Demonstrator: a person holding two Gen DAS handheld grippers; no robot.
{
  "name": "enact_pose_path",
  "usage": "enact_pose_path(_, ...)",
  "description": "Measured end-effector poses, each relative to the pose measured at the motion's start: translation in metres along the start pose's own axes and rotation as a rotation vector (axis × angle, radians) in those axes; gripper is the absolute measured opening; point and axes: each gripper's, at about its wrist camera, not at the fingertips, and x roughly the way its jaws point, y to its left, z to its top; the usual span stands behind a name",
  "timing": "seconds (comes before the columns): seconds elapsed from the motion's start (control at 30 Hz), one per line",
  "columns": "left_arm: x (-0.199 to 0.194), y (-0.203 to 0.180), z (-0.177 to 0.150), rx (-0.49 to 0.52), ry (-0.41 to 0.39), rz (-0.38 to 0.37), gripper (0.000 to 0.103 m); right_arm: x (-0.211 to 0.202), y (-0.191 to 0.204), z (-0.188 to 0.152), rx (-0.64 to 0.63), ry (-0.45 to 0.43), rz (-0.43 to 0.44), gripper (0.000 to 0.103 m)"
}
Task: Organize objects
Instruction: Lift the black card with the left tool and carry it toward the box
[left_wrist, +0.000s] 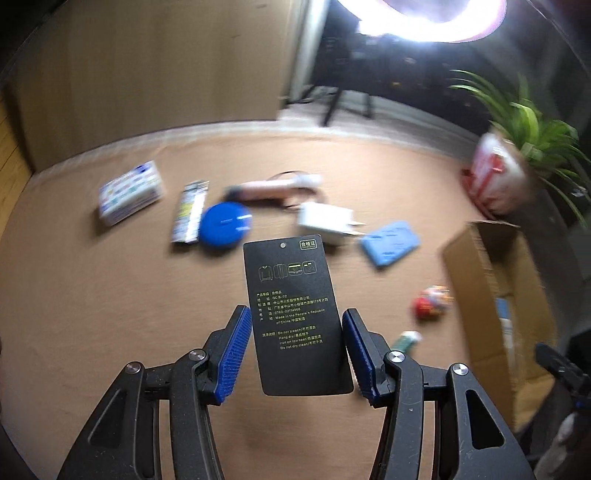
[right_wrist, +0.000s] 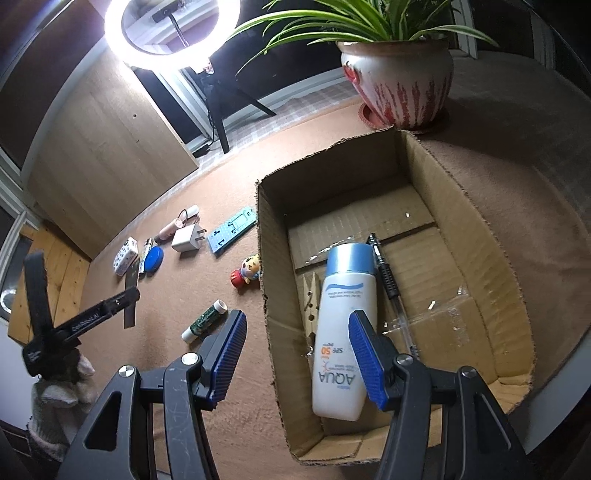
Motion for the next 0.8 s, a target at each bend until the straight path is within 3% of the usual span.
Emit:
enact_pose_path(0.47,-0.01,-0.146,-0.008,0.255,-0.004,-0.209,0.055,-0.026,-0.039,-0.013,0.068,-0.035,-0.051,0.054)
enact_pose_path(0.8,-0.005,-0.21,-0.02,0.346,0.019,-0.273,0.055,-0.035,-0.068,-0.02,0.127,-0.042,-0.085,0.054)
